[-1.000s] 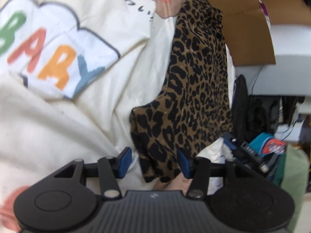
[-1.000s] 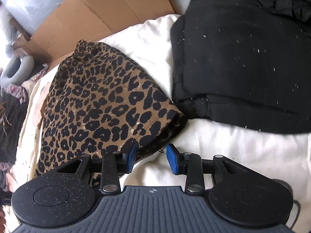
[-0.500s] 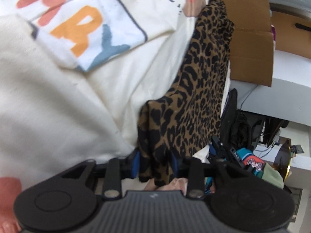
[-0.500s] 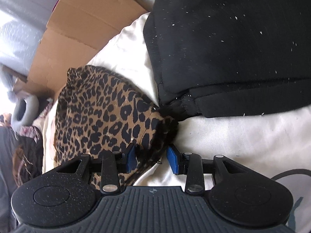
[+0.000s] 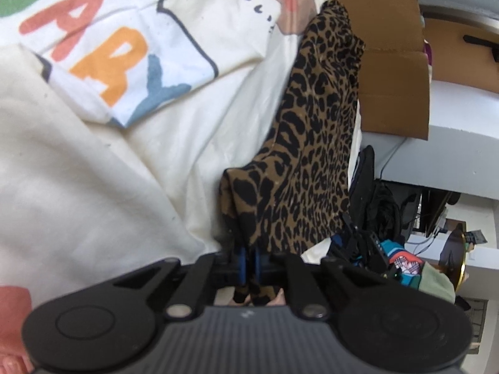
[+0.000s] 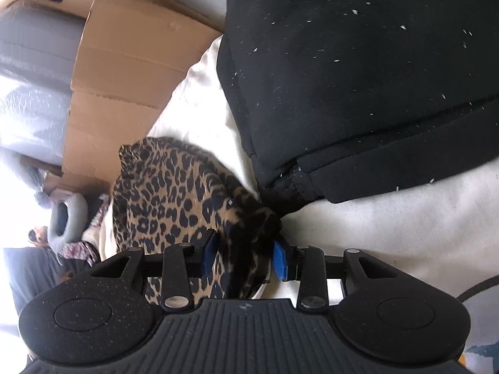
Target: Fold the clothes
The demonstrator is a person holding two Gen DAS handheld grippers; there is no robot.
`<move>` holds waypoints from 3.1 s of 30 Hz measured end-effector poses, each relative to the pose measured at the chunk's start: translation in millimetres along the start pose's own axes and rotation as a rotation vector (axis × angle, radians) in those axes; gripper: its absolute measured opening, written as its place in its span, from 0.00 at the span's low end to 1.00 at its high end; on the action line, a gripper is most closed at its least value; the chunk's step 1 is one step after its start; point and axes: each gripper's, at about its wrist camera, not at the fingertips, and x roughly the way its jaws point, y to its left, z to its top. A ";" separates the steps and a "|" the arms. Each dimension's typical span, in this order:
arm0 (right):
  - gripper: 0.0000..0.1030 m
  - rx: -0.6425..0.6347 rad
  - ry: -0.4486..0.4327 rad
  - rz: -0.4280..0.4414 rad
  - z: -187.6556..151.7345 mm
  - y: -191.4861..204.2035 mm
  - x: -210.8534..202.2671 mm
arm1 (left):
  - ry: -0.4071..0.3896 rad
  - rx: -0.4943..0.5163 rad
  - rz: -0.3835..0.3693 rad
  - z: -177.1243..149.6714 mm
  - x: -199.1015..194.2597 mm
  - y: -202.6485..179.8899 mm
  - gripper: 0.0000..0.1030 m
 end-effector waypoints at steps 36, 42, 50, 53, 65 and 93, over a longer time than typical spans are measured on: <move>0.06 -0.263 0.072 -0.041 11.9 48.7 -28.1 | -0.044 0.082 0.051 2.3 -35.2 -44.1 0.04; 0.05 -0.261 0.115 -0.043 -2.9 58.3 -32.6 | -0.061 0.110 0.086 2.6 -55.8 -48.4 0.04; 0.06 -0.281 0.159 -0.101 -21.8 63.4 -23.4 | -0.078 0.124 0.142 6.6 -55.5 -41.5 0.04; 0.06 -0.291 0.164 -0.124 -23.1 61.0 -16.8 | -0.063 0.120 0.165 5.2 -46.8 -30.3 0.04; 0.10 -0.132 0.177 -0.100 -15.2 32.2 -0.1 | -0.057 0.081 0.188 8.3 -29.8 -4.1 0.13; 0.15 -0.298 0.227 -0.043 -1.7 46.0 12.5 | -0.093 0.123 0.101 -0.1 -26.1 9.7 0.08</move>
